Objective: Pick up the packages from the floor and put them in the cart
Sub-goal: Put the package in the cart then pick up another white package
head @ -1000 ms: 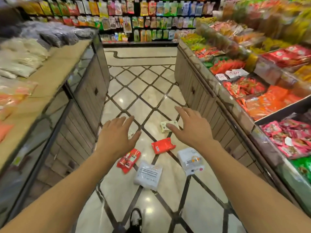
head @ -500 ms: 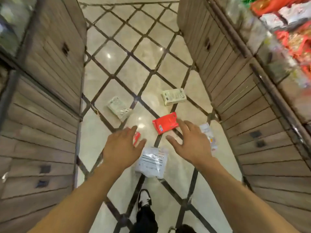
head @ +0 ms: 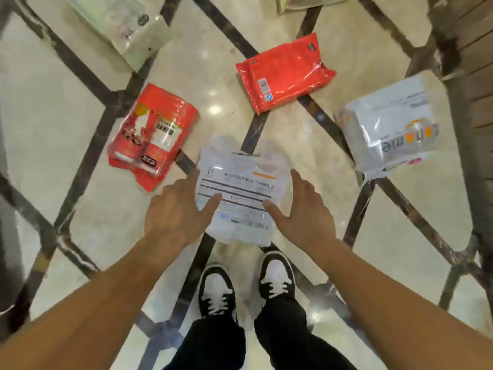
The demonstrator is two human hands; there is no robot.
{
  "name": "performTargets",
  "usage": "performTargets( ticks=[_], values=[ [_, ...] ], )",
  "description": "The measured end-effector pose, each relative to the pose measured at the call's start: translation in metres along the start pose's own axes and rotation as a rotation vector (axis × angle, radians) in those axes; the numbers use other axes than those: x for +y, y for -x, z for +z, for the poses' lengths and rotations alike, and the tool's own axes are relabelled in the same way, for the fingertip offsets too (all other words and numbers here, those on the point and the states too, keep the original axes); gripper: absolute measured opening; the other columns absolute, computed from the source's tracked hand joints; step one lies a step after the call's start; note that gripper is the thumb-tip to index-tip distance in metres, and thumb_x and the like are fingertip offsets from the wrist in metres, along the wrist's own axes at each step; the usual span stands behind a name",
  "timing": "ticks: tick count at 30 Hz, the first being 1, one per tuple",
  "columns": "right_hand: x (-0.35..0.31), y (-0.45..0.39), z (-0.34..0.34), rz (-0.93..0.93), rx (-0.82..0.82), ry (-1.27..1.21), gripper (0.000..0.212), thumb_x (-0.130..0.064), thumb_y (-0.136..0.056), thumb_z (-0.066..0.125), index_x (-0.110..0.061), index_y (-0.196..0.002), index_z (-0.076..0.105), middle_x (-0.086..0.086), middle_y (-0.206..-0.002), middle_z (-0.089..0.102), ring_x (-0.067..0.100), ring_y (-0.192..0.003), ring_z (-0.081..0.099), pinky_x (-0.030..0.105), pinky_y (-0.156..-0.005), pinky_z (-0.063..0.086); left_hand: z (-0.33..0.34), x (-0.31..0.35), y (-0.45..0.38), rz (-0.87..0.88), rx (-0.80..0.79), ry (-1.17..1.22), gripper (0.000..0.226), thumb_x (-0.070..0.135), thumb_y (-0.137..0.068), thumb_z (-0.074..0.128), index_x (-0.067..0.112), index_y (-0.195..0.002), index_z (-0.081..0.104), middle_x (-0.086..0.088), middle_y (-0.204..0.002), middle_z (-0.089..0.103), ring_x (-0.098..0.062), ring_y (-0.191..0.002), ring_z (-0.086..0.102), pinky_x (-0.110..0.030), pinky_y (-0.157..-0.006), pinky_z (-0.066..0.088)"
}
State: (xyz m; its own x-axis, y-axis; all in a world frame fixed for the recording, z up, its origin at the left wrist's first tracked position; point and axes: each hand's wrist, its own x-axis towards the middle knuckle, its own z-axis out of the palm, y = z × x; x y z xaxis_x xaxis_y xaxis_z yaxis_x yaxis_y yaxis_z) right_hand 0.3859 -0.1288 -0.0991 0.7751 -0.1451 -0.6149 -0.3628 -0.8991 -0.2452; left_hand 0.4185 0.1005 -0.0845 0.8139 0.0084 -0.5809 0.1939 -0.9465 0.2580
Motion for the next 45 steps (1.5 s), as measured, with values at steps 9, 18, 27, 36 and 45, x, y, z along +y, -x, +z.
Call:
performTargets(
  ticks=[9,18,27,36,45],
  values=[
    [0.029,-0.072,0.118,0.176,0.095,-0.677,0.096,-0.087,-0.074,0.056,-0.047,-0.153,0.021,-0.015,-0.128,0.066,0.018,-0.117,0.066,0.043,-0.099,0.054,0.115,-0.054,-0.086,-0.109,0.046,0.459,0.089,0.086,-0.082,0.049,0.044,-0.154,0.018,0.005,-0.139,0.060,-0.020,-0.121,0.061,-0.049,-0.099,0.051],
    [0.006,-0.077,0.104,0.109,0.189,-0.915,0.045,-0.062,-0.085,0.073,-0.074,-0.112,0.040,-0.035,-0.114,0.067,-0.014,-0.105,0.064,0.008,-0.085,0.048,0.117,-0.038,-0.071,-0.104,0.136,0.743,0.069,0.065,-0.089,0.053,0.044,-0.152,0.033,0.017,-0.122,0.065,0.007,-0.093,0.062,-0.003,-0.064,0.046],
    [-0.025,-0.007,-0.038,0.007,0.276,-0.987,0.056,-0.052,-0.090,0.074,-0.044,-0.139,0.050,-0.026,-0.115,0.072,-0.010,-0.104,0.068,0.011,-0.087,0.053,-0.010,0.020,-0.002,-0.062,0.281,0.706,0.059,0.065,-0.093,0.054,0.040,-0.146,0.044,0.017,-0.119,0.069,0.003,-0.093,0.066,-0.019,-0.074,0.053],
    [-0.097,0.112,-0.327,-0.150,0.400,-1.016,0.052,-0.050,-0.088,0.076,-0.031,-0.132,0.058,-0.027,-0.100,0.071,-0.018,-0.088,0.066,0.003,-0.075,0.049,-0.290,0.146,0.119,0.053,0.498,0.710,0.062,0.070,-0.090,0.054,0.037,-0.143,0.046,0.017,-0.102,0.067,-0.006,-0.086,0.065,-0.026,-0.066,0.048],
    [-0.167,0.274,-0.631,-0.459,0.635,-1.009,0.048,-0.056,-0.088,0.074,-0.034,-0.129,0.061,-0.022,-0.109,0.074,-0.013,-0.095,0.067,0.008,-0.080,0.050,-0.572,0.275,0.260,0.320,0.722,0.759,0.059,0.073,-0.090,0.053,0.033,-0.134,0.051,0.028,-0.098,0.061,-0.010,-0.091,0.064,-0.024,-0.067,0.044]
  ],
)
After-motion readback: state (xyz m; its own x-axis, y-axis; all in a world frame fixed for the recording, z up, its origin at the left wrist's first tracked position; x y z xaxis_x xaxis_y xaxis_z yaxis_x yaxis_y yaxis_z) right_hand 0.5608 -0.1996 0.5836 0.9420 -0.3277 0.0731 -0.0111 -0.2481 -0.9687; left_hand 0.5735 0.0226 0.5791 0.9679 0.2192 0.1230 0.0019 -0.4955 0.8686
